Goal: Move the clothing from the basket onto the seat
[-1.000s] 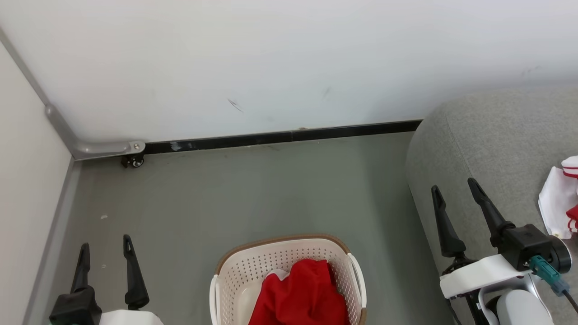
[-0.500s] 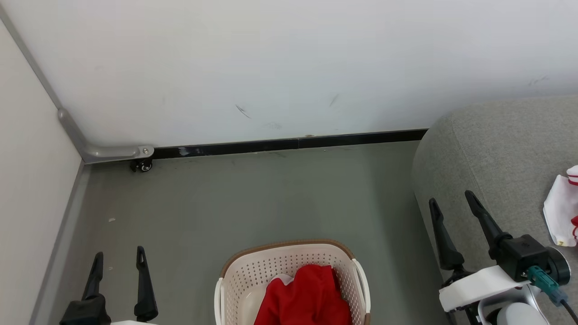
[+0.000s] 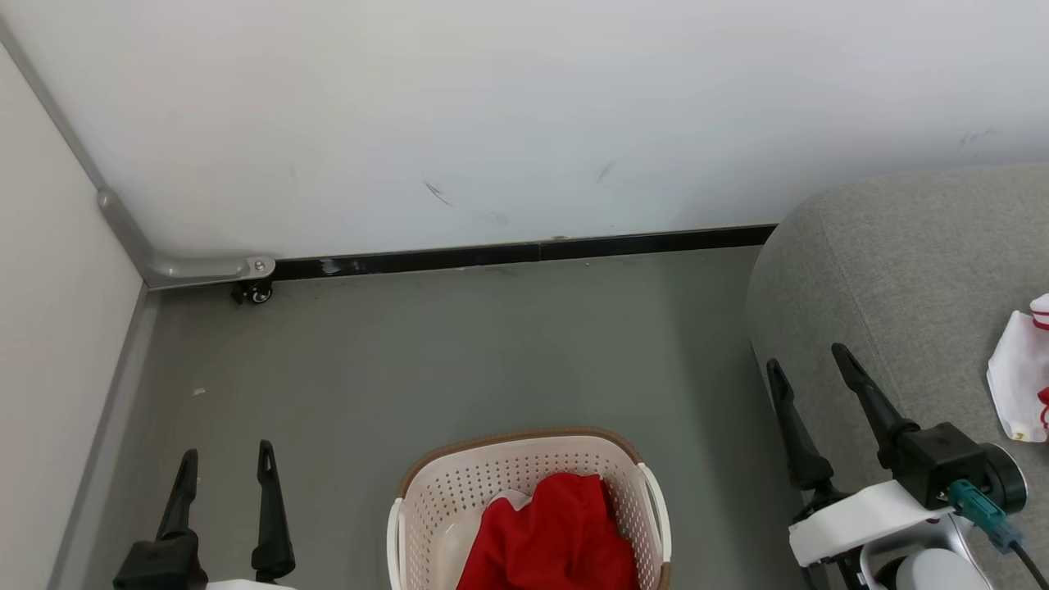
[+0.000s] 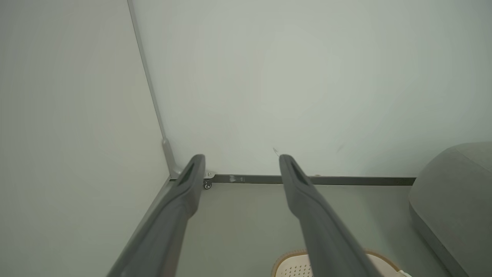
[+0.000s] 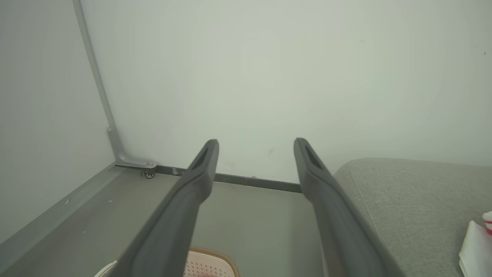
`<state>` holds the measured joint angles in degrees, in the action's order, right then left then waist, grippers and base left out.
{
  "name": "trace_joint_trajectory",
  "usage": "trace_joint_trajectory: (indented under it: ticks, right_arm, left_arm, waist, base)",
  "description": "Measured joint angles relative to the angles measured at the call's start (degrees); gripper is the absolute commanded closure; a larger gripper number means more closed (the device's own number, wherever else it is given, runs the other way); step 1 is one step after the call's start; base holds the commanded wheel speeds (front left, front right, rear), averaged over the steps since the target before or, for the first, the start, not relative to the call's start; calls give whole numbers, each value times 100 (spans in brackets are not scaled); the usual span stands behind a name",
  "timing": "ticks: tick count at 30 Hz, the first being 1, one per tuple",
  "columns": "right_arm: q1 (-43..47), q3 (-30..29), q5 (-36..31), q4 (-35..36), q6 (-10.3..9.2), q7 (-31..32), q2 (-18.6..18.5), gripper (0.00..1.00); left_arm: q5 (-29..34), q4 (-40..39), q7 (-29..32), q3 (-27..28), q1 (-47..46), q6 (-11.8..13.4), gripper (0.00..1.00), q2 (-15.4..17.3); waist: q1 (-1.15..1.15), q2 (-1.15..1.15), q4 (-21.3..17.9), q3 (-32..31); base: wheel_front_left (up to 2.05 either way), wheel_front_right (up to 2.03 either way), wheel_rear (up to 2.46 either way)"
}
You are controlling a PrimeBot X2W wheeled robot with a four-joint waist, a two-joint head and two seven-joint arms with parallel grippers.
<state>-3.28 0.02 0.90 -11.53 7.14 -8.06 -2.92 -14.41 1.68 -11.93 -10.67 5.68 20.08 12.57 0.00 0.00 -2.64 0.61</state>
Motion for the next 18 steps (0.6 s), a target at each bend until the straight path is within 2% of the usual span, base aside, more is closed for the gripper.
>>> trace_joint_trajectory:
  ticks: [18]
  right_arm:
    - [7,-13,15,235,0,100,2,0]
  left_arm:
    - [49,-62,122,-146,-4,-88,0,60]
  waist:
    - [0,0,-4,198]
  base:
    - [0,0,0]
